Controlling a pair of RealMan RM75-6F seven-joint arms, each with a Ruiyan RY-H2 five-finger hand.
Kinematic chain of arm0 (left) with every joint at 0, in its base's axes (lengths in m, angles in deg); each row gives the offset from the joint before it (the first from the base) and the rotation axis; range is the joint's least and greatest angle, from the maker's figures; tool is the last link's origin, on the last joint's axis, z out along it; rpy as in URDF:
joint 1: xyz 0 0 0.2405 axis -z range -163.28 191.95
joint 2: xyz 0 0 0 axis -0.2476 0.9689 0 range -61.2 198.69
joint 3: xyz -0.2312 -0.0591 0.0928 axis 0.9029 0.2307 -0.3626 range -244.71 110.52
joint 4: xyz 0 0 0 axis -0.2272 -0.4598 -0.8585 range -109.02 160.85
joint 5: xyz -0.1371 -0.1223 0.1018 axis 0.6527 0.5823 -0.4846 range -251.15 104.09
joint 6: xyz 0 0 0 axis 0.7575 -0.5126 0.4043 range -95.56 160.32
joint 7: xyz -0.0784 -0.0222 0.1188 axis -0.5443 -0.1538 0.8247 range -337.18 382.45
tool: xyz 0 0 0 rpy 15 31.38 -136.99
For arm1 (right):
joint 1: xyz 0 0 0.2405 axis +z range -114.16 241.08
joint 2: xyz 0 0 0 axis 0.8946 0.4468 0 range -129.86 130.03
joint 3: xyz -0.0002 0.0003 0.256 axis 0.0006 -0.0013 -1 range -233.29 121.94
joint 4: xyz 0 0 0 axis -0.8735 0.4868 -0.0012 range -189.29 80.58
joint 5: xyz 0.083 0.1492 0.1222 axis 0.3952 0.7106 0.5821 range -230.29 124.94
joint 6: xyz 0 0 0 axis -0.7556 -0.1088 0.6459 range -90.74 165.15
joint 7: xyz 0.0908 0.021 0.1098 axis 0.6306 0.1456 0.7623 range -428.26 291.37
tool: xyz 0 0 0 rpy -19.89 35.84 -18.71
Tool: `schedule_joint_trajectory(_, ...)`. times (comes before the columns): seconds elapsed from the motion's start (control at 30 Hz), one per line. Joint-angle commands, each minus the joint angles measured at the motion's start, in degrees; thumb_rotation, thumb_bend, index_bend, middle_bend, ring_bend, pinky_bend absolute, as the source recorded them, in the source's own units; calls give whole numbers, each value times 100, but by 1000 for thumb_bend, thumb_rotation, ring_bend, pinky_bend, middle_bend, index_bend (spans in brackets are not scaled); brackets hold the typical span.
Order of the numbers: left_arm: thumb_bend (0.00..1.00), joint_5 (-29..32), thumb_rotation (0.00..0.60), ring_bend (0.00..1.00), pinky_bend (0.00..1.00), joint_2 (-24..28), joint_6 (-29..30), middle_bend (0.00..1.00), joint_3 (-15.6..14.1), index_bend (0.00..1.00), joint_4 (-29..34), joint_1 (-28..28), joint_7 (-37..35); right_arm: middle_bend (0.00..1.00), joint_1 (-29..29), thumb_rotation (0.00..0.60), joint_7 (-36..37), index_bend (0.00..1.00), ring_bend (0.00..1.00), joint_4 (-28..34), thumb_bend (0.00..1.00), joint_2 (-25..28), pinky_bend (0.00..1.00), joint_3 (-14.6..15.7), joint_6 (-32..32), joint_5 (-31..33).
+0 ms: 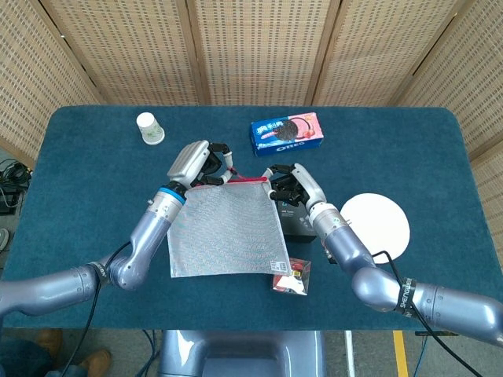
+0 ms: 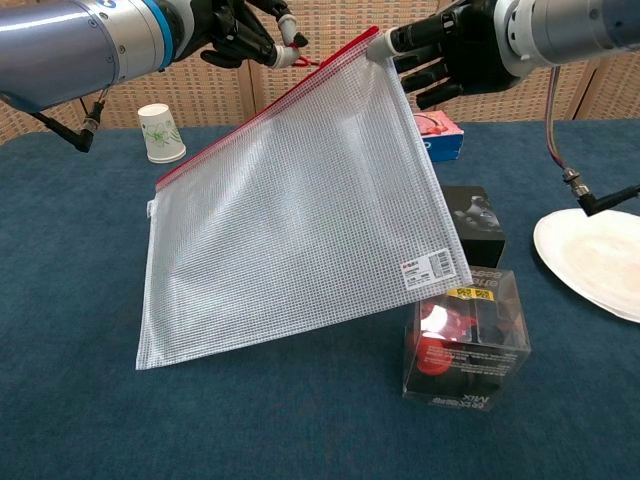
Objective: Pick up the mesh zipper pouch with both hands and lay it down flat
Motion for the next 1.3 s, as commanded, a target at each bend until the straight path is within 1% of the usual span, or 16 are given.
schedule_joint_trajectory(0.03, 1000, 2, 600, 991, 1000, 17, -58, 1000, -23, 905, -78, -60, -98, 917, -12, 600, 28, 748, 871, 23, 808, 46, 1000, -10, 57, 17)
schedule_joint_trajectory(0.23, 1000, -61, 600, 991, 1000, 2, -151, 1000, -86, 905, -230, -138, -239, 917, -66, 600, 161, 751, 871, 94, 810, 106, 1000, -103, 115, -61)
schedule_joint_trajectory(0.3, 1000, -75, 600, 991, 1000, 20, -163, 1000, -107, 905, -289, -195, -298, 917, -109, 600, 236, 751, 871, 167, 811, 191, 1000, -207, 93, -101)
schedule_joint_trajectory(0.53, 1000, -178, 600, 991, 1000, 124, -189, 1000, -191, 905, -399, -379, -459, 917, -184, 600, 304, 752, 870, 259, 813, 397, 1000, -273, 129, -133)
schedule_joint_trajectory(0.9, 1000, -287, 600, 991, 1000, 386, -279, 1000, -324, 905, -738, -789, -831, 917, -381, 600, 509, 753, 871, 334, 814, 712, 1000, -338, 242, -229)
schedule_joint_trajectory(1.3, 1000, -492, 600, 991, 1000, 622, -480, 1000, -381, 905, -1193, -1162, -1414, 917, -514, 600, 713, 754, 871, 261, 814, 869, 1000, -325, 352, -354)
